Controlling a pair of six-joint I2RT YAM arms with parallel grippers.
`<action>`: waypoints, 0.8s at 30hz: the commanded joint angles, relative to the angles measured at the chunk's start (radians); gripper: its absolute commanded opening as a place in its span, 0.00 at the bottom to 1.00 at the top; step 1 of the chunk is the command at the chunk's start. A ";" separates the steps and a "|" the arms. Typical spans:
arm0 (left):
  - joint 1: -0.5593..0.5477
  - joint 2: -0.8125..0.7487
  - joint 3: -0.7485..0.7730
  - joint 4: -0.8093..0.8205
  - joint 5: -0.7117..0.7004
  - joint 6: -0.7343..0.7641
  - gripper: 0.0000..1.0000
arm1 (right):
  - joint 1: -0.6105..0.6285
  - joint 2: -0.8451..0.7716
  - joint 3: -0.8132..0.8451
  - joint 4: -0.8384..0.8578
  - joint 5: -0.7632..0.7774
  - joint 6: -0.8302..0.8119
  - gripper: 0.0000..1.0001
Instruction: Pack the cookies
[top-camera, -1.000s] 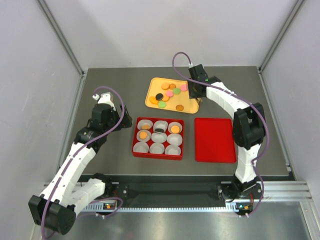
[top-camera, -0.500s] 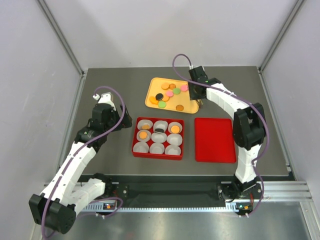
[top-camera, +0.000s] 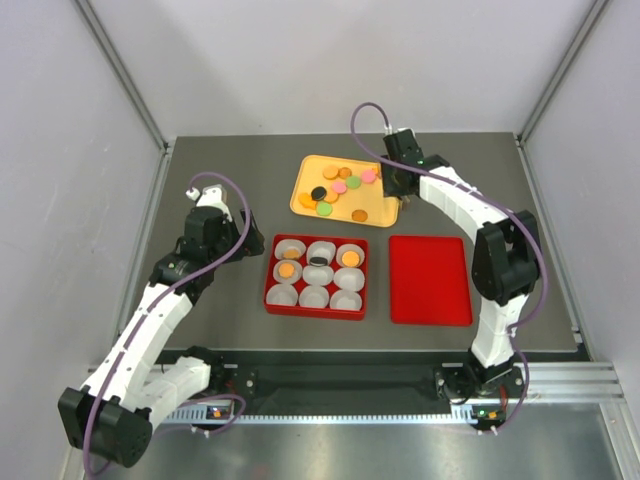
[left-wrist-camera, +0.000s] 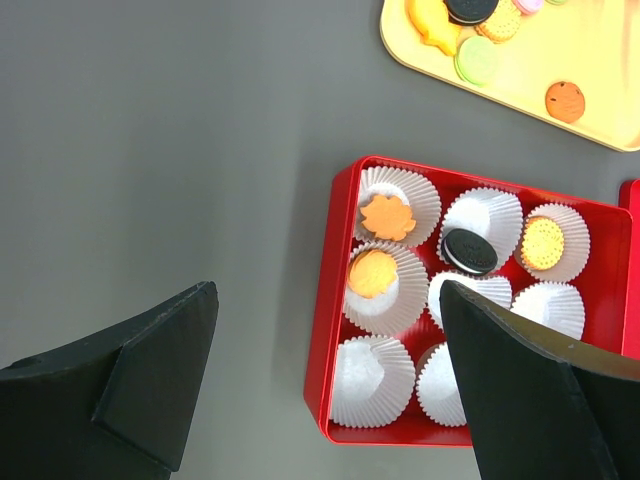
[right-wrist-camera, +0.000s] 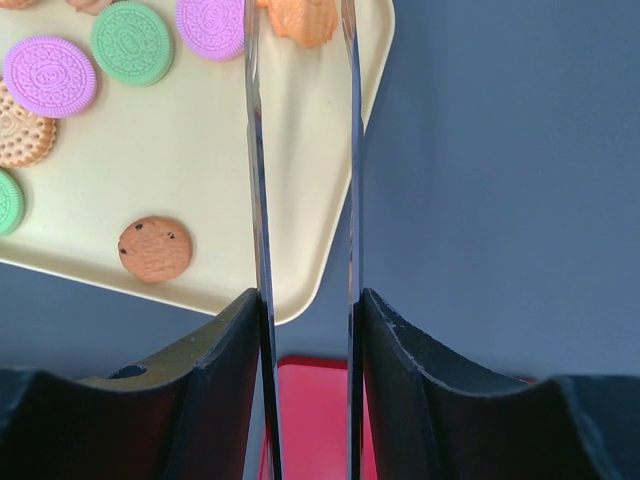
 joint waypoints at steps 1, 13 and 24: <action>0.006 -0.006 -0.003 0.046 0.013 0.013 0.97 | -0.017 -0.045 0.013 0.026 0.006 -0.003 0.43; 0.006 -0.001 -0.004 0.046 0.013 0.013 0.97 | -0.046 -0.002 0.009 0.035 -0.069 0.001 0.42; 0.006 0.002 -0.003 0.046 0.014 0.013 0.97 | -0.054 0.023 -0.001 0.043 -0.080 0.000 0.42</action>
